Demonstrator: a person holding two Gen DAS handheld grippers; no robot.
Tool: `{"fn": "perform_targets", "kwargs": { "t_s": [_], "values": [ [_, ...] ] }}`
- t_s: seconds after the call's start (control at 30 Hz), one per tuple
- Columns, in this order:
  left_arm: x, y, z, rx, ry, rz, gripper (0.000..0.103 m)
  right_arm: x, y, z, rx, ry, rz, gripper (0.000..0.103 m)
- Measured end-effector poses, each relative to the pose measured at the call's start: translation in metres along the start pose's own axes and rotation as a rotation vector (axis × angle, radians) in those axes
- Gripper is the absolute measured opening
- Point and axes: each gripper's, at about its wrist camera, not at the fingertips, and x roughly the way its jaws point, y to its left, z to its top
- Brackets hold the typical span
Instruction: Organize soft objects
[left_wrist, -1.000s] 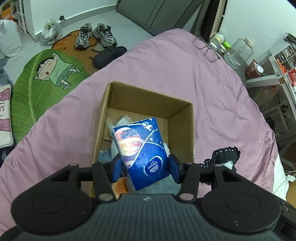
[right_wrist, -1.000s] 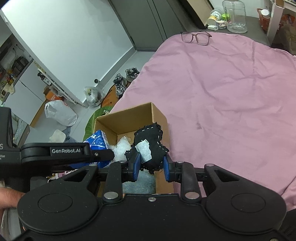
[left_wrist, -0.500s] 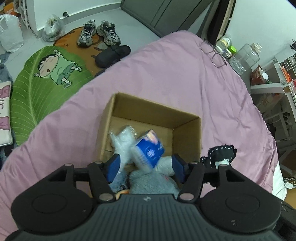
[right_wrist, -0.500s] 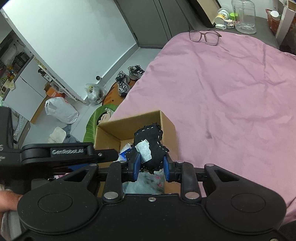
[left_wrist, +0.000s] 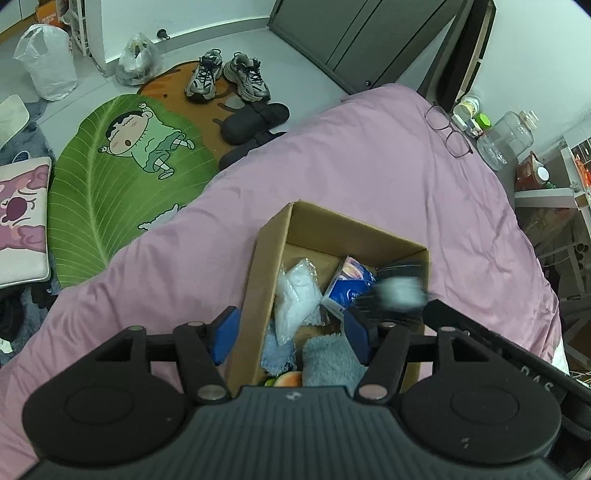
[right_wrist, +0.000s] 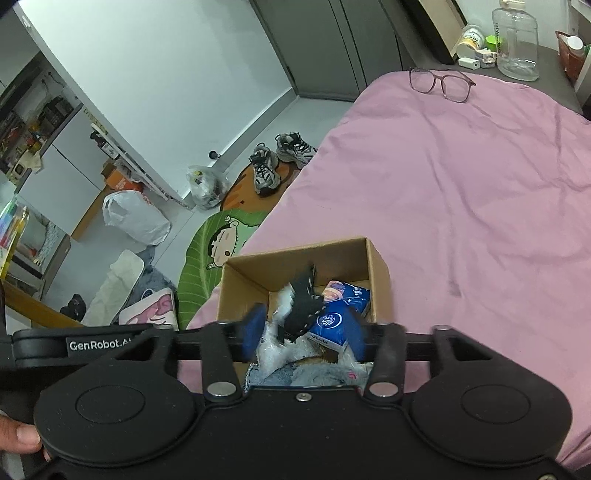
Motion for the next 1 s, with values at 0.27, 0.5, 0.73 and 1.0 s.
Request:
{"fn": "perform_targets", "kwargs": {
  "t_s": [0.27, 0.5, 0.73, 1.0],
  "values": [
    [-0.011, -0.011, -0.014, 0.036, 0.007, -0.025, 0.073, -0.027, -0.007, -0.010, 0.012, -0.030, -0.021, 0.071],
    [-0.031, -0.025, -0.032, 0.087, -0.024, -0.048, 0.083, -0.059, -0.015, -0.021, 0.013, -0.078, -0.058, 0.090],
    [-0.055, -0.031, -0.049, 0.134, -0.082, -0.081, 0.099, -0.090, -0.020, -0.030, -0.007, -0.143, -0.081, 0.095],
    [-0.083, -0.031, -0.077, 0.153, -0.154, -0.093, 0.103, -0.123, -0.025, -0.044, -0.025, -0.215, -0.078, 0.097]
  ]
}}
